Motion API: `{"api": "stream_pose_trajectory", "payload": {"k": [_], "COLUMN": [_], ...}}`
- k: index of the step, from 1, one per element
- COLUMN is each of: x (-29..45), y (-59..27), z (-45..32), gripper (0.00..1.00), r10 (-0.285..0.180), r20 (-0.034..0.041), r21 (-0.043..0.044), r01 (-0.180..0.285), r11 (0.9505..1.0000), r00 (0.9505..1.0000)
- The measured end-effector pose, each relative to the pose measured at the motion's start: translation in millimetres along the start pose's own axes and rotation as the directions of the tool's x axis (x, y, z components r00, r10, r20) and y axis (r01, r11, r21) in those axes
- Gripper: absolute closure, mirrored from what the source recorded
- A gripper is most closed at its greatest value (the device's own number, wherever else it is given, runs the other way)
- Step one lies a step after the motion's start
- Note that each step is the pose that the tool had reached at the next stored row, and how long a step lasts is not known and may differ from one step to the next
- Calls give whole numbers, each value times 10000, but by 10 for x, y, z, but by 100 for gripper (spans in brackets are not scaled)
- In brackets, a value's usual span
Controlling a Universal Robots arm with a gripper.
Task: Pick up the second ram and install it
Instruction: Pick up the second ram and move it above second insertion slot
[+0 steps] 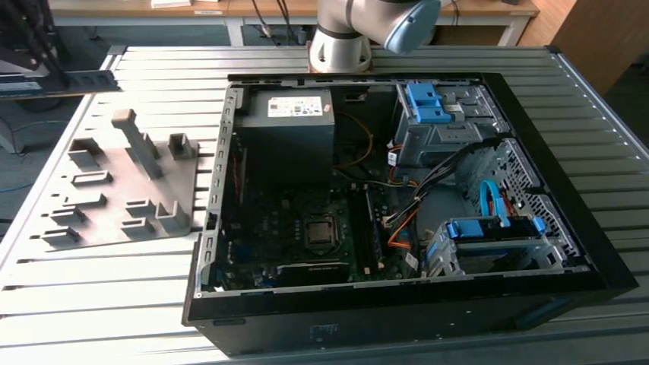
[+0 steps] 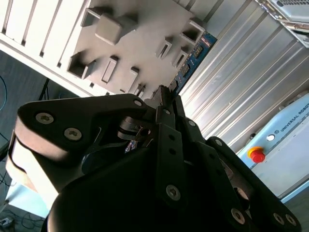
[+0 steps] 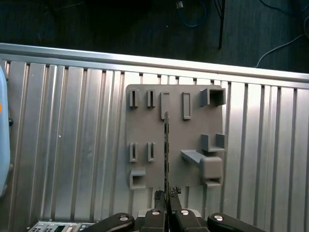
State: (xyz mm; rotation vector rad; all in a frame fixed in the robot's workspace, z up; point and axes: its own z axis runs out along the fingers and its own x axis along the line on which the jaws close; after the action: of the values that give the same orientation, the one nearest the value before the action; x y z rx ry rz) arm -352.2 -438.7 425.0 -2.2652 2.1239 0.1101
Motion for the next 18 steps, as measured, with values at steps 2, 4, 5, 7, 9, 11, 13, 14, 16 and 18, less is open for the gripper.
{"api": "stream_pose_trajectory", "payload": {"k": [2,4,5,7,9,11,13,14,16,18], "x": [4,9,11,16,21,26,30,32,36,40], "y": [-68,-144,-182,-261,-335,-410,-476,-509,-571,-634], "z": [-2,-4,-5,-8,-10,-12,-14,-15,-16,-18], "gripper": [86,86,86,86,86,86,86,86,86,86], "r10": [0,1,1,1,0,1,1,2,1,1], "r20": [-1,0,0,0,0,0,0,0,0,1], "r21": [-1,-2,-3,-5,-7,-8,-8,-9,-9,-9], "r01": [0,-1,-1,-1,0,-1,-1,-2,-1,-1], "r11": [10000,10000,10000,10000,10000,10000,10000,10000,10000,10000], "r00": [10000,10000,10000,10000,10000,10000,10000,10000,10000,10000]}}
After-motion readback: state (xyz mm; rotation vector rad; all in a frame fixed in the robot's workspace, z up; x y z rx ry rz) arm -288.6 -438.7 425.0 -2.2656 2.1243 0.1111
